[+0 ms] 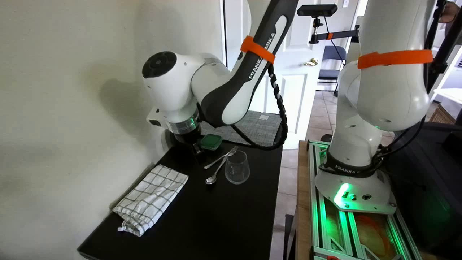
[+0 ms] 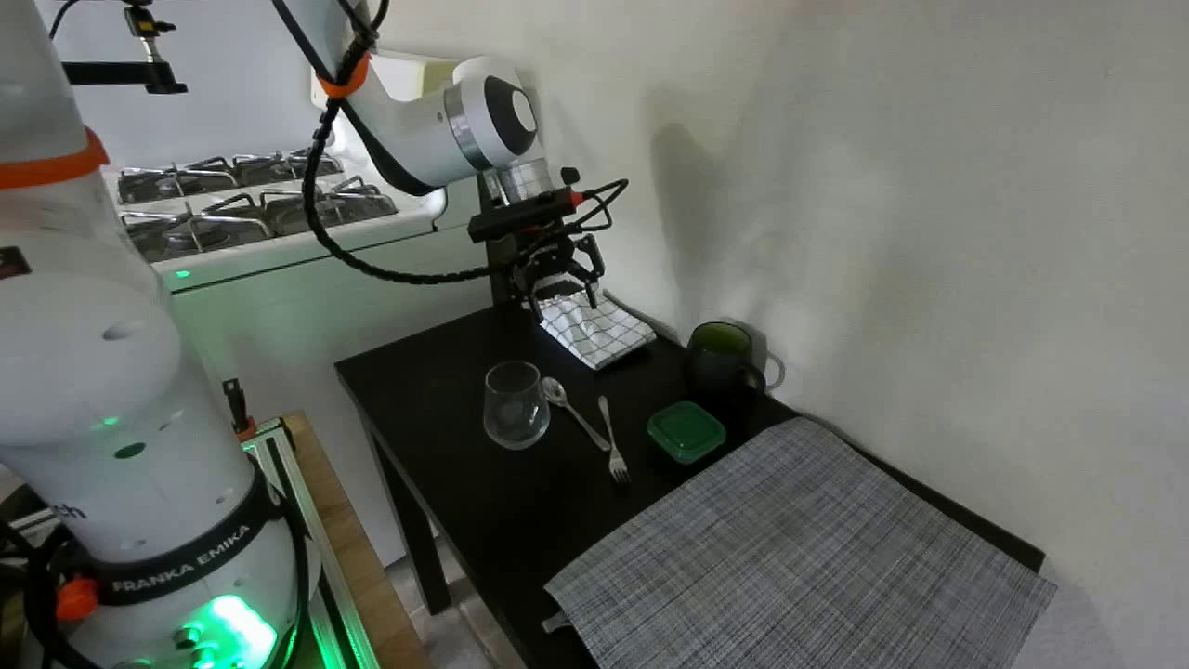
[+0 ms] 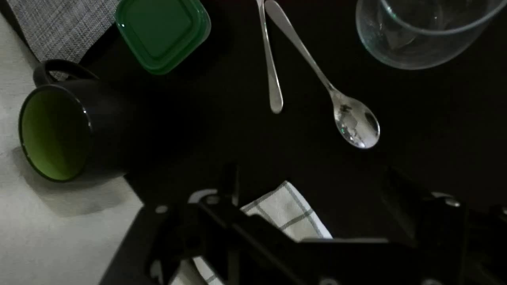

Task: Take the spoon out of the glass cup

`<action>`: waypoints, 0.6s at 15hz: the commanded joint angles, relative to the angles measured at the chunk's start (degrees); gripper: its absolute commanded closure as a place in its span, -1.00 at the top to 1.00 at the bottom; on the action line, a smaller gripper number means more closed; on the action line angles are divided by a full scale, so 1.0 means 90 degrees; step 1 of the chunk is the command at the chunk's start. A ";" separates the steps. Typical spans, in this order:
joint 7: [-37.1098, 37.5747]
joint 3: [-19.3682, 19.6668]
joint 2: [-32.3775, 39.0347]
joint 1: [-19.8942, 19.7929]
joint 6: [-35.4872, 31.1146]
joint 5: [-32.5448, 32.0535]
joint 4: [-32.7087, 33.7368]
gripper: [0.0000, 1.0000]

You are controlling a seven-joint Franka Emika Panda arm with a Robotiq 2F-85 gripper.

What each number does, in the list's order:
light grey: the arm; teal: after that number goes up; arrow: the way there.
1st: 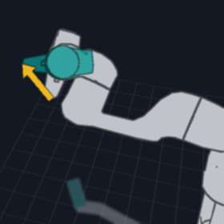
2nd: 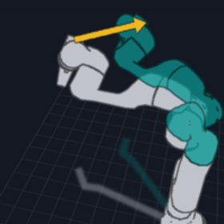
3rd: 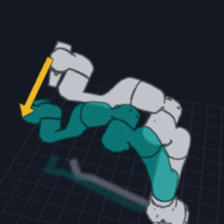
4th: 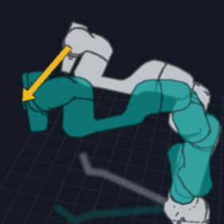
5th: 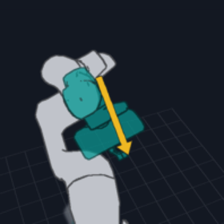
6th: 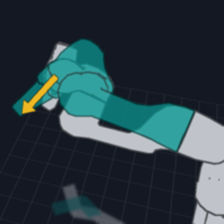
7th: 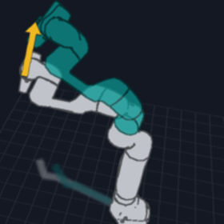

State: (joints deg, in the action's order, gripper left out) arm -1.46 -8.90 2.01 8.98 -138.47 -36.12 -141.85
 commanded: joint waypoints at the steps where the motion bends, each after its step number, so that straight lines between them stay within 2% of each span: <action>1: -0.0329 0.0034 -0.0865 -0.0043 -0.0114 0.0828 -0.0367 1.00; 5: -0.0611 0.0138 -0.1500 -0.0037 0.0030 0.1779 -0.0485 1.00; 9: -0.0580 0.0219 -0.1947 -0.0038 0.0436 0.2400 -0.0592 1.00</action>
State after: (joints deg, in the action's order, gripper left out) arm -5.05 -7.54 -10.89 8.60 -136.80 -19.16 -144.36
